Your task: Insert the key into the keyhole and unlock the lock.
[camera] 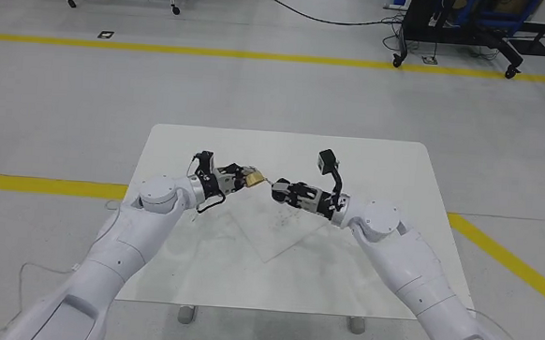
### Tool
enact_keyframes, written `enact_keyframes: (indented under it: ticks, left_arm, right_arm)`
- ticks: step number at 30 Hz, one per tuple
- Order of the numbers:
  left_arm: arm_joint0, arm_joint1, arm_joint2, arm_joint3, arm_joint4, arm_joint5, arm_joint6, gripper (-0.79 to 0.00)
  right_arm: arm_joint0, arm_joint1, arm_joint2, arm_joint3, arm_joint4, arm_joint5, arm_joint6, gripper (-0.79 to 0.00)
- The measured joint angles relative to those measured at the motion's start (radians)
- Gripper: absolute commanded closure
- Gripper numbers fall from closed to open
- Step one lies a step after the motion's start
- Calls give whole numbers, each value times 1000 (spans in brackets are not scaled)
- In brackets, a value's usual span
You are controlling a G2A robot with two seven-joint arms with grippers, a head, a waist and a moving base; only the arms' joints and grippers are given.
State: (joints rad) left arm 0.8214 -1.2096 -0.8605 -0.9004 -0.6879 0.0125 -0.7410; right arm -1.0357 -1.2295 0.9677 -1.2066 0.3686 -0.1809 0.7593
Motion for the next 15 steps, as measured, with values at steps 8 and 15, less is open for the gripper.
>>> enact_keyframes:
  ticks: [8,15]
  left_arm:
    - [36,7,-33,-61,46,8,64,0]
    - [60,10,-62,-102,52,20,57,0]
  right_arm:
    - [-28,-15,-42,-63,-69,67,-144,0]
    - [-54,-21,-47,-98,-112,94,-223,0]
